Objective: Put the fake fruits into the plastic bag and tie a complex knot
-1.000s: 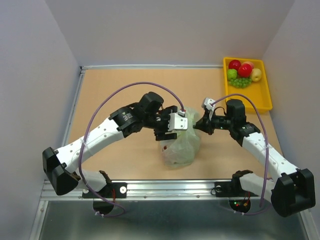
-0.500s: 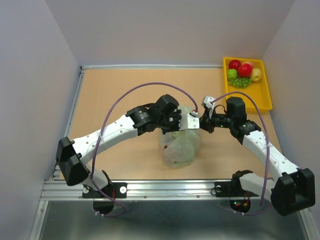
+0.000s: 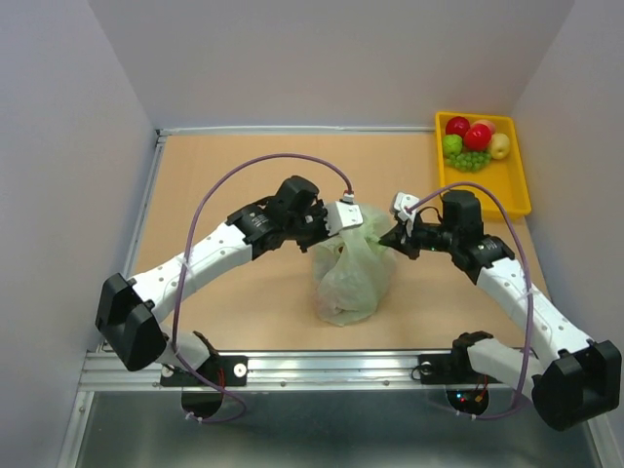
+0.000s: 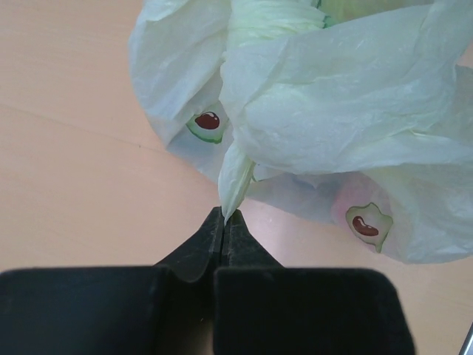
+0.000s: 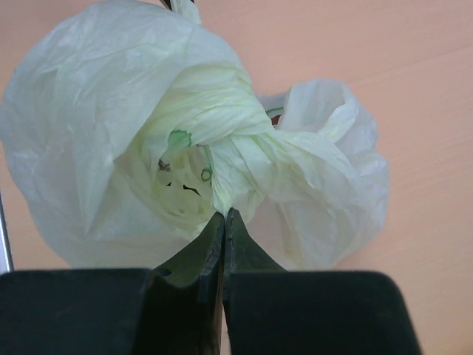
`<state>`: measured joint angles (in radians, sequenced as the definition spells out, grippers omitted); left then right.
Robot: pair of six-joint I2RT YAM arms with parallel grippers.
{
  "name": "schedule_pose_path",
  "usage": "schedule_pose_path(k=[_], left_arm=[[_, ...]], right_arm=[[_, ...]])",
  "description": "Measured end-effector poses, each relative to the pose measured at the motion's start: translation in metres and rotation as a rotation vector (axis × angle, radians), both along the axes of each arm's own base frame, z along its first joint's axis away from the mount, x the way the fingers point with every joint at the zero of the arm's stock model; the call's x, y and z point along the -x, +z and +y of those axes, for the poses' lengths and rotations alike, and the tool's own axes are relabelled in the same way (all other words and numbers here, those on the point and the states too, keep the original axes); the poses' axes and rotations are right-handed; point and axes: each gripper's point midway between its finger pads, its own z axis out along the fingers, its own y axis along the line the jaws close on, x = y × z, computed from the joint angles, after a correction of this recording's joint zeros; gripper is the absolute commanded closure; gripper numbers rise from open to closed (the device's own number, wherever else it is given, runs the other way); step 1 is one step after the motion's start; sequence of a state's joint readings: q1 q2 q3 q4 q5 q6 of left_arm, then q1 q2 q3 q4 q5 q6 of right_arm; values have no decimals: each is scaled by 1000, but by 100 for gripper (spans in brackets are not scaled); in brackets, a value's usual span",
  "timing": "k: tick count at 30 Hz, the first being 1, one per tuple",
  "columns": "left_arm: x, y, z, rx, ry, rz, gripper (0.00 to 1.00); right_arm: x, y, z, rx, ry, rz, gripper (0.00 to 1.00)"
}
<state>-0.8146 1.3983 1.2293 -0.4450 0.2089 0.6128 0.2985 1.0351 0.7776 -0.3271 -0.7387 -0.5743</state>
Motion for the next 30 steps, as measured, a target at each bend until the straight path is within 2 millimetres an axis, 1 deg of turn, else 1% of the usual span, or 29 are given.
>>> schedule_pose_path(k=[2,5,7,14,16,21,25,28,30], left_arm=[[-4,0,6,13,27,-2,100],[-13,-4,27,10,100,10,100],[-18,-7,38,9,139,20,100],[-19,-27,53,-3,190,73,100],[-21,-30,58,0,205,77,100],[-33,-30,77,34,273,70,100],[-41,-29,86,73,310,70,100],[-46,-37,94,89,333,86,100],[-46,-44,99,92,340,98,100]], right_arm=[[-3,3,-3,21,-6,-28,100],[-5,1,-15,74,-41,-45,100],[-5,-3,-20,105,-52,-48,100],[-6,-6,-34,158,-74,-51,100],[-8,-8,-40,174,-87,-54,100],[-19,-12,-60,214,-125,-79,100],[-26,-14,-72,244,-137,-108,100],[-31,-19,-82,264,-143,-119,100],[-31,-27,-87,276,-136,-113,99]])
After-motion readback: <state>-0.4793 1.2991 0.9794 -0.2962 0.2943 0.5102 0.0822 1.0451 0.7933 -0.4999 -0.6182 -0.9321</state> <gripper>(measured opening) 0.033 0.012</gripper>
